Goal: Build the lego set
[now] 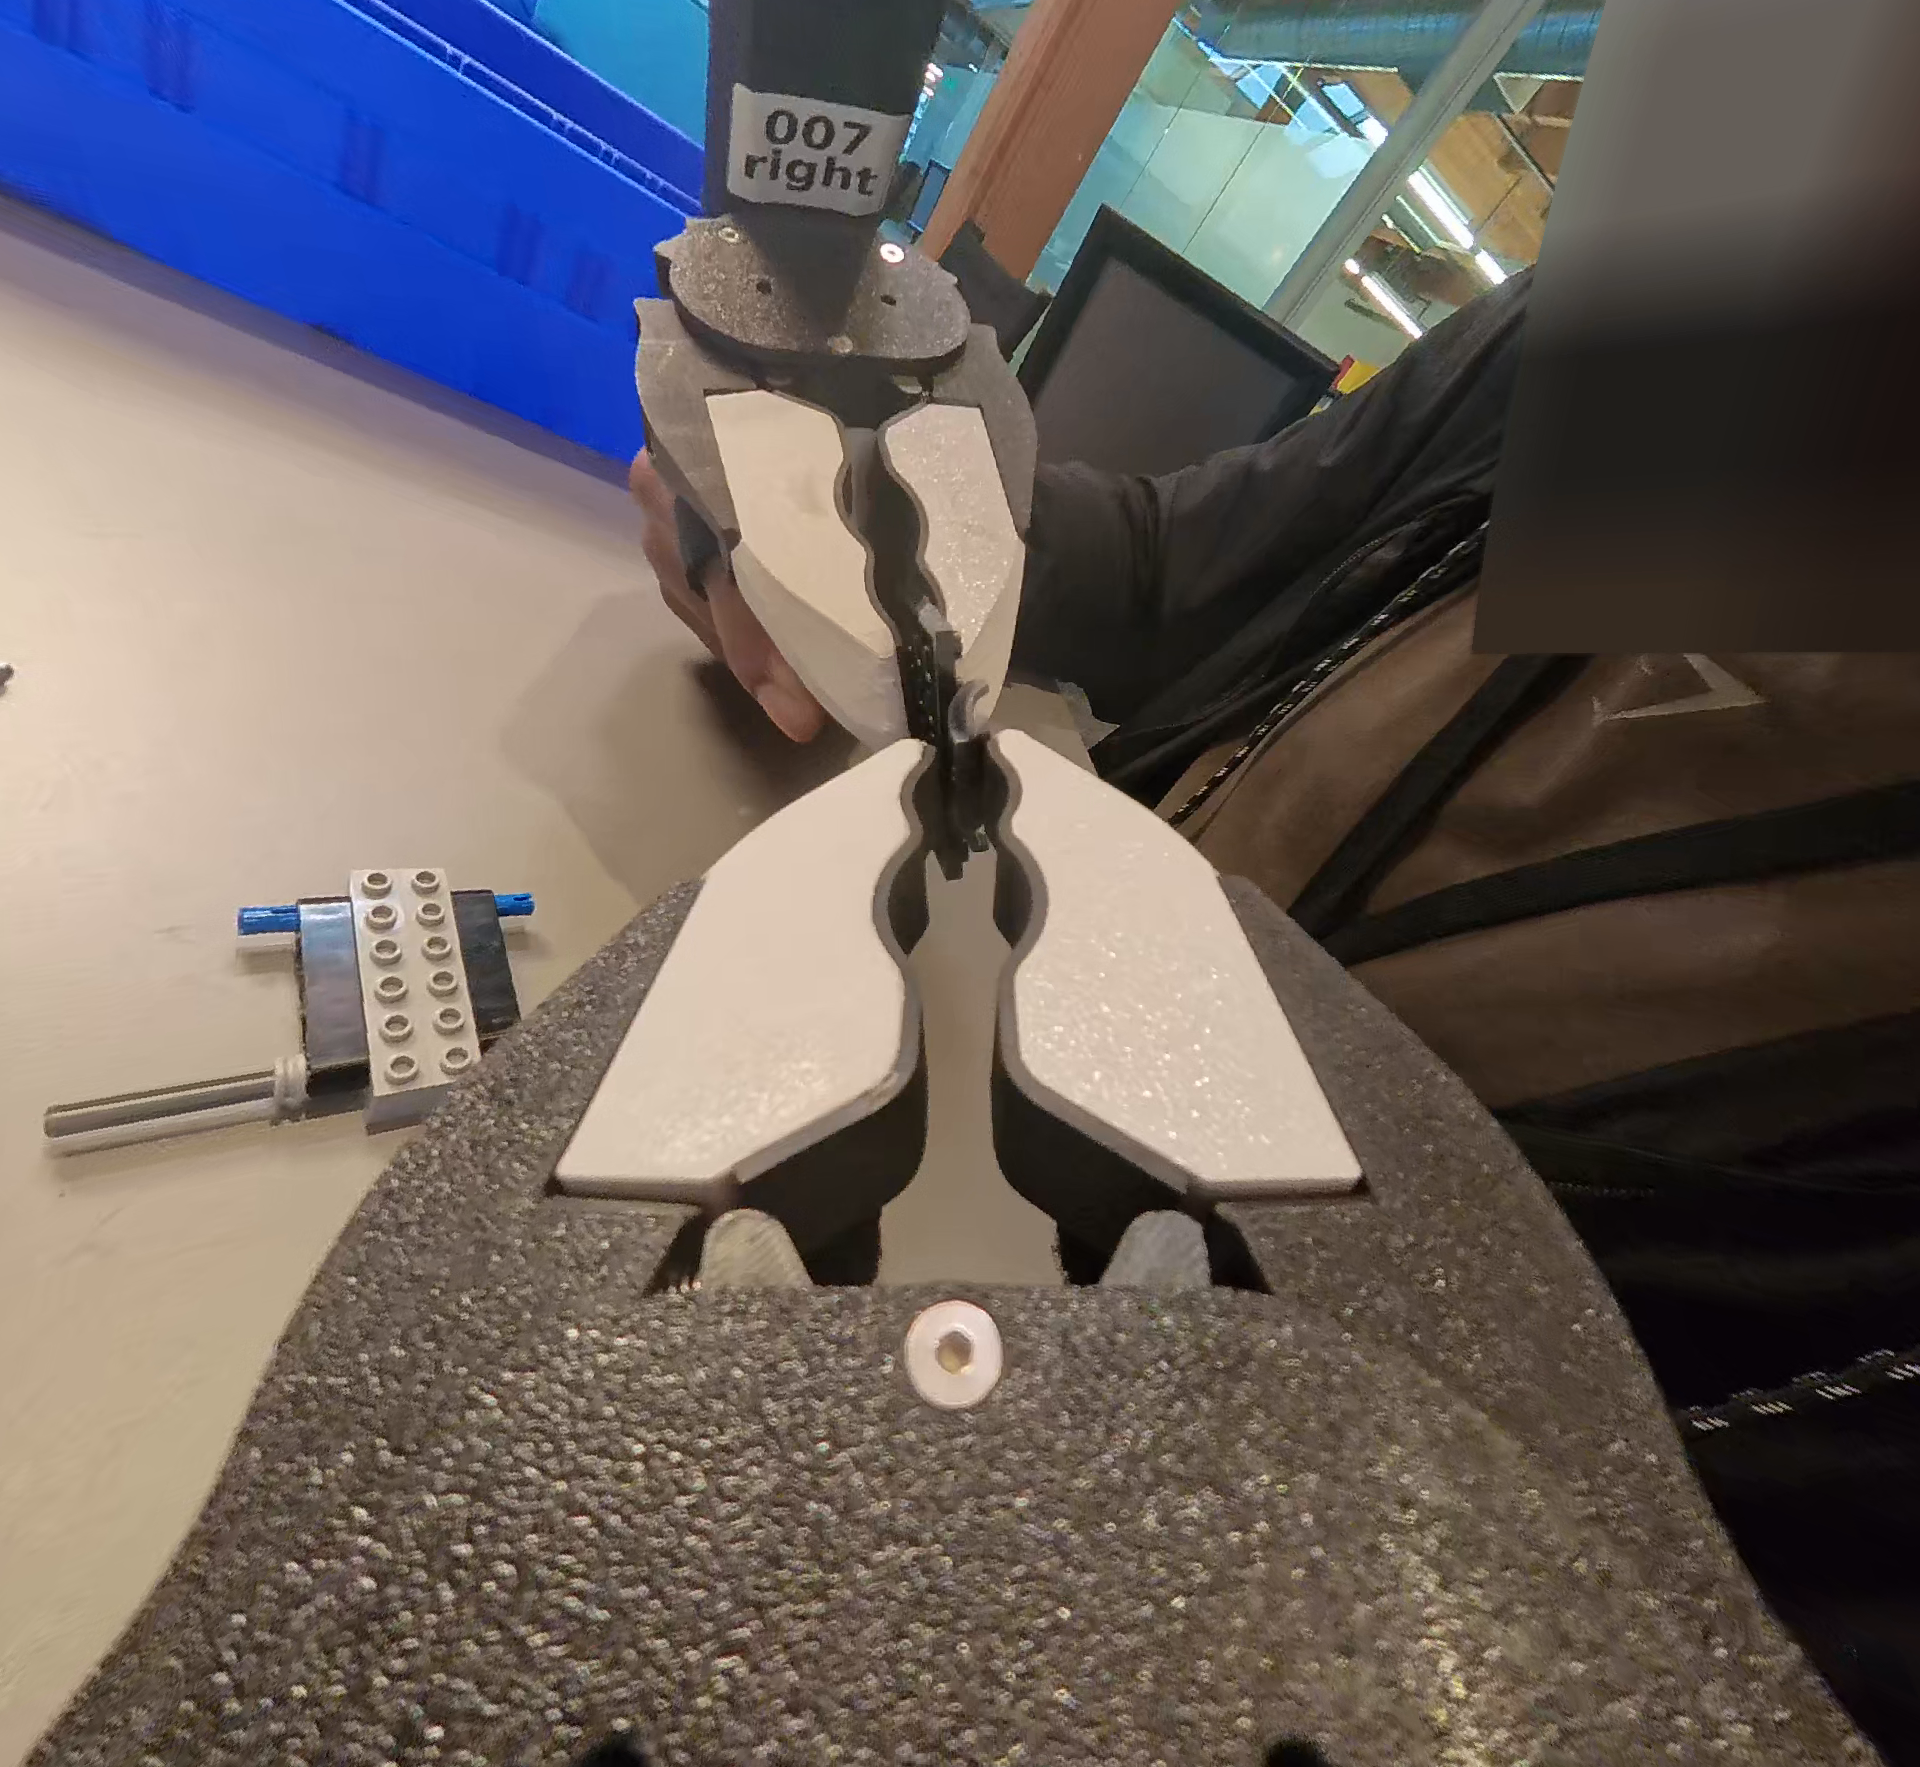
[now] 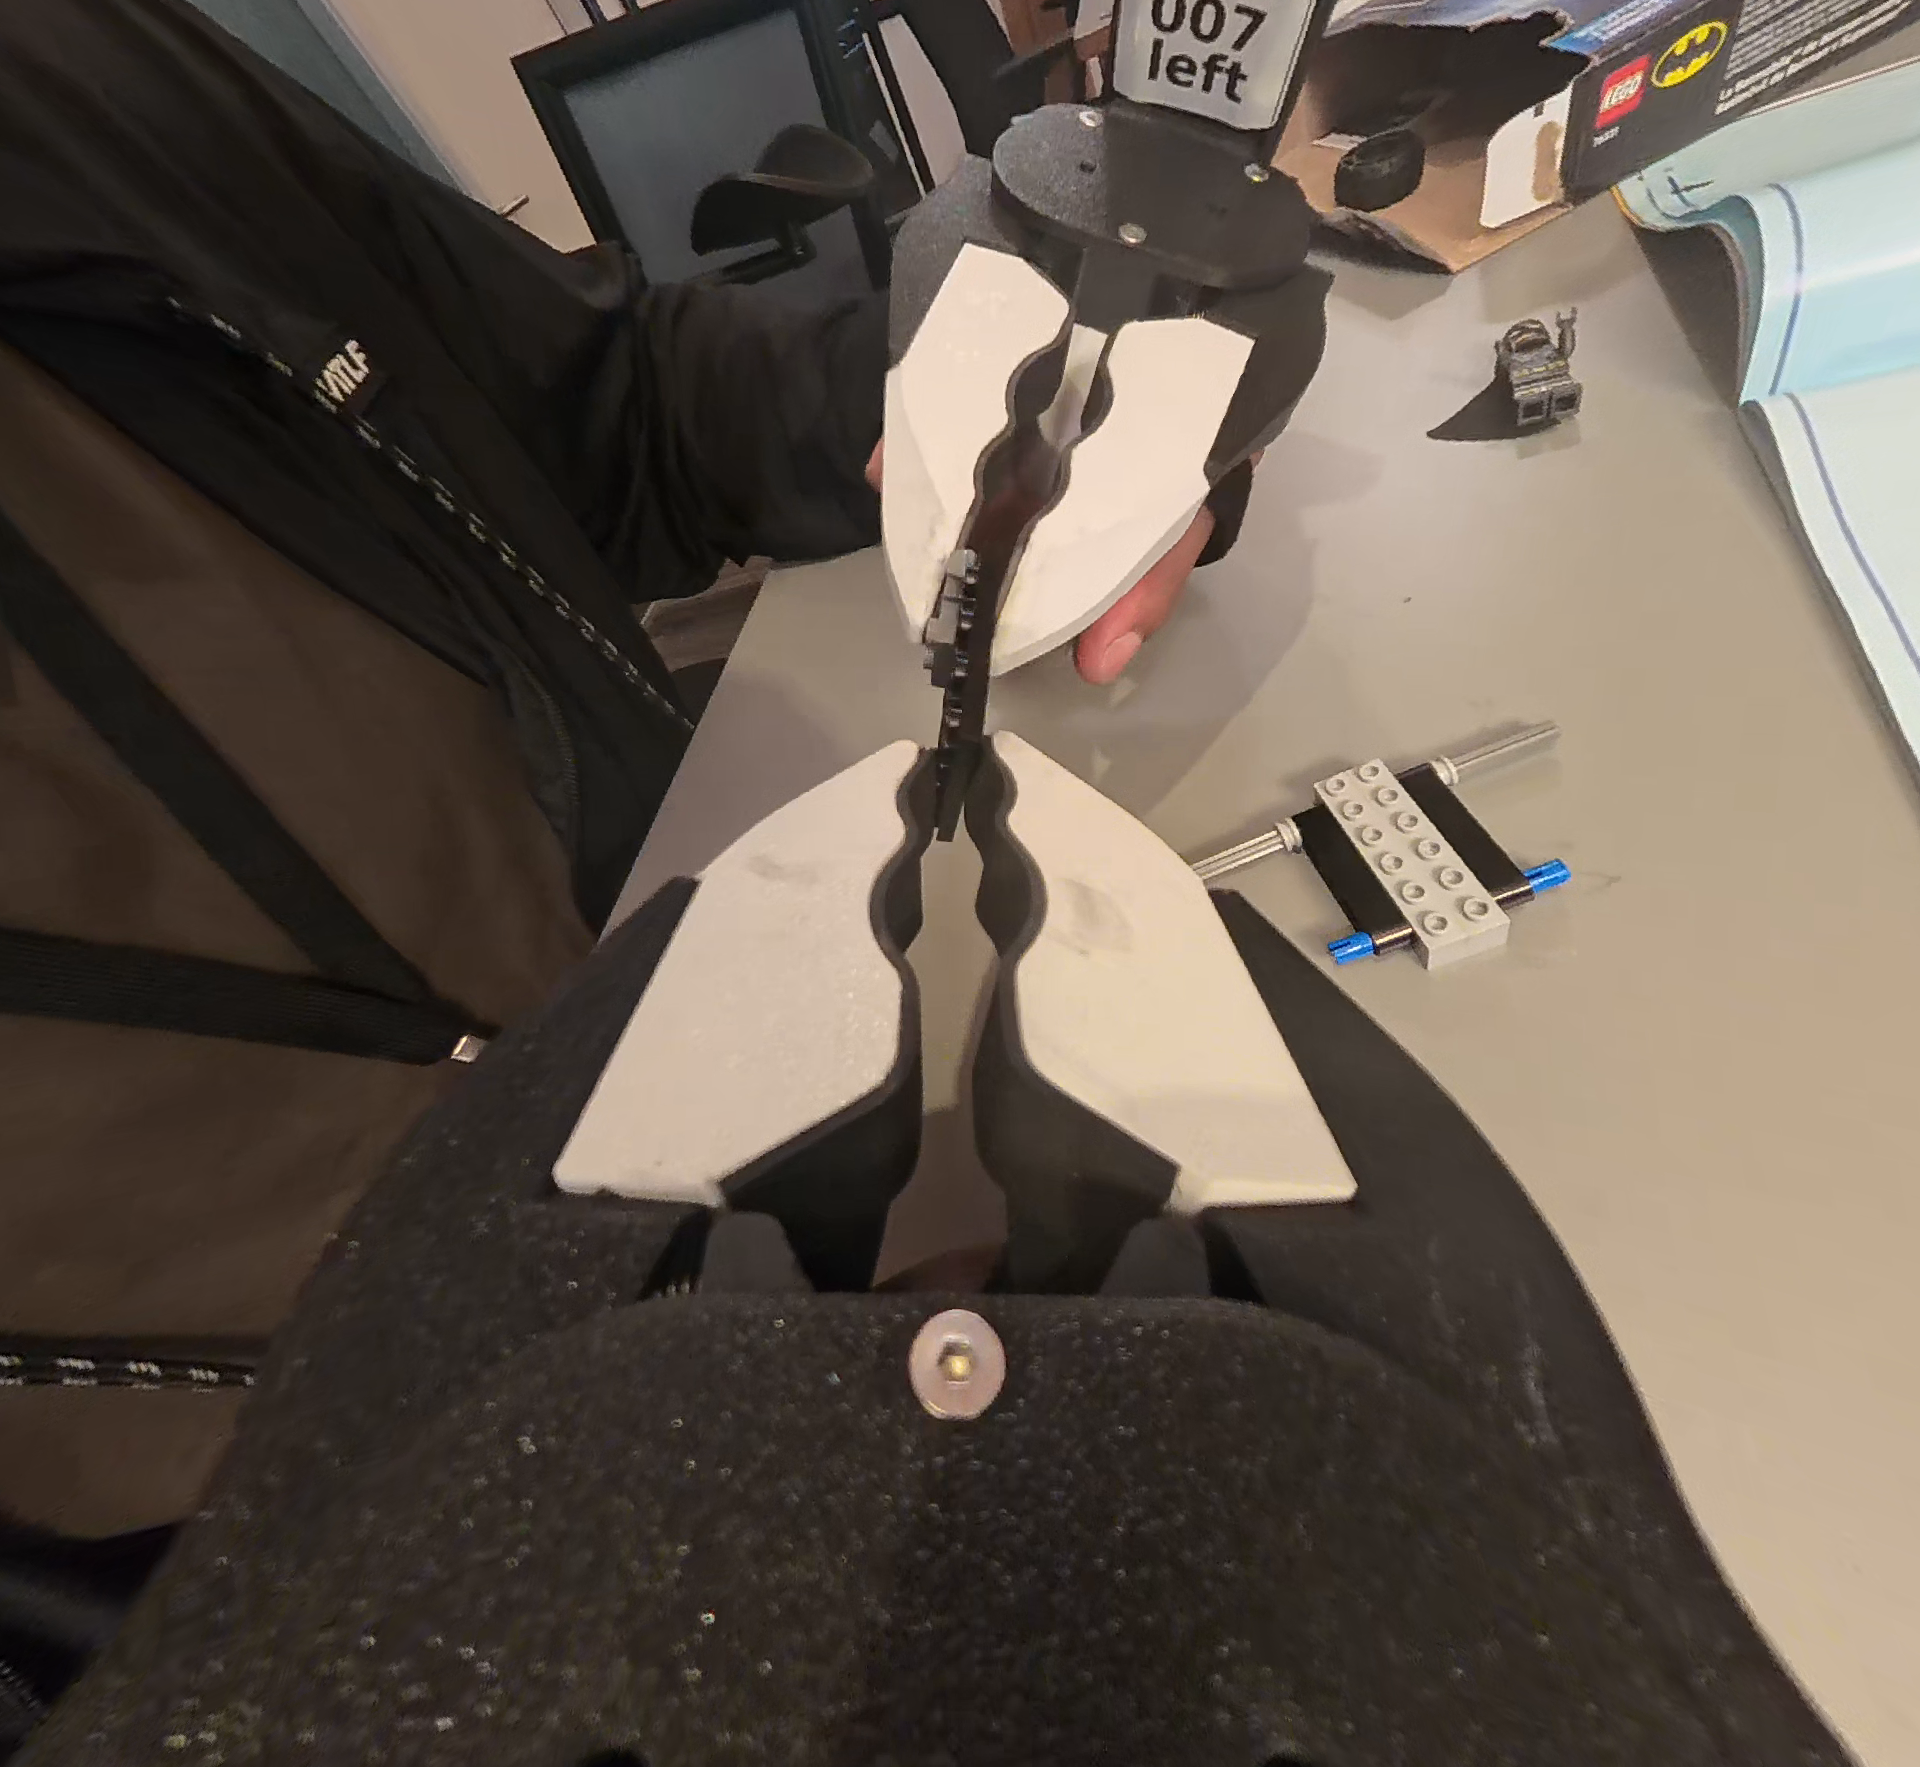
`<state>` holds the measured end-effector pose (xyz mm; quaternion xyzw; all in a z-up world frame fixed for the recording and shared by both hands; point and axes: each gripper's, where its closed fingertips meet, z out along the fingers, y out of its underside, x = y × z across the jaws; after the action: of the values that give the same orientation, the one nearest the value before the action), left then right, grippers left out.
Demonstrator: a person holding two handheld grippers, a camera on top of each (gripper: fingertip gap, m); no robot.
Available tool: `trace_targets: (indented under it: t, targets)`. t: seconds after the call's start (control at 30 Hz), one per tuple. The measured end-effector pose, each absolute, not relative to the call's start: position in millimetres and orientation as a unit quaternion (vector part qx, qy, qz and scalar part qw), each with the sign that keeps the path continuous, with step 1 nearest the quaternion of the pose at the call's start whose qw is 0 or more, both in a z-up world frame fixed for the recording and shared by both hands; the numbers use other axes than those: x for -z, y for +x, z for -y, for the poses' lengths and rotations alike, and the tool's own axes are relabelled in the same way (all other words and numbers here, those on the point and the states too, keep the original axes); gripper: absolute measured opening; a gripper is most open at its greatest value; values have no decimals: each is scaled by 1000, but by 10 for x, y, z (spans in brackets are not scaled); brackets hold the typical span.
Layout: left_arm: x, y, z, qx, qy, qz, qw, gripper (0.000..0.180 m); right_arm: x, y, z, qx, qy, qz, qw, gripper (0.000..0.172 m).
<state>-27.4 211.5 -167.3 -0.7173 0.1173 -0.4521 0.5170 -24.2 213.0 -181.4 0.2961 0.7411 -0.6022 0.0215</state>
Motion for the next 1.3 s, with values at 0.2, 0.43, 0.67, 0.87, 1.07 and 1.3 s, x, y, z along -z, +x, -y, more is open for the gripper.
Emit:
trace_targets:
  t: [0.2, 0.43, 0.67, 0.87, 1.07, 1.3]
  targets:
    - [1709, -301, -2151, 430, -731, -112, 518, 7, 1858, -267, -2161, 587, 314, -746, 22, 5]
    - [1780, -324, -2180, 373, -755, -128, 523, 7, 1944, -301, -2192, 563, 332, -757, 12, 5]
    - [1752, -317, -2178, 340, -753, -154, 543, 7, 1859, -353, -2182, 583, 332, -741, -14, 8]
    - [1694, -364, -2185, 364, -737, -132, 554, 7, 1771, -392, -2186, 613, 338, -714, -16, 11]
    - [1642, -432, -2196, 382, -721, -108, 567, 7, 1703, -466, -2196, 633, 354, -688, -30, 14]
    - [1630, -428, -2191, 379, -719, -114, 572, 7, 1632, -513, -2165, 646, 367, -668, -48, 13]
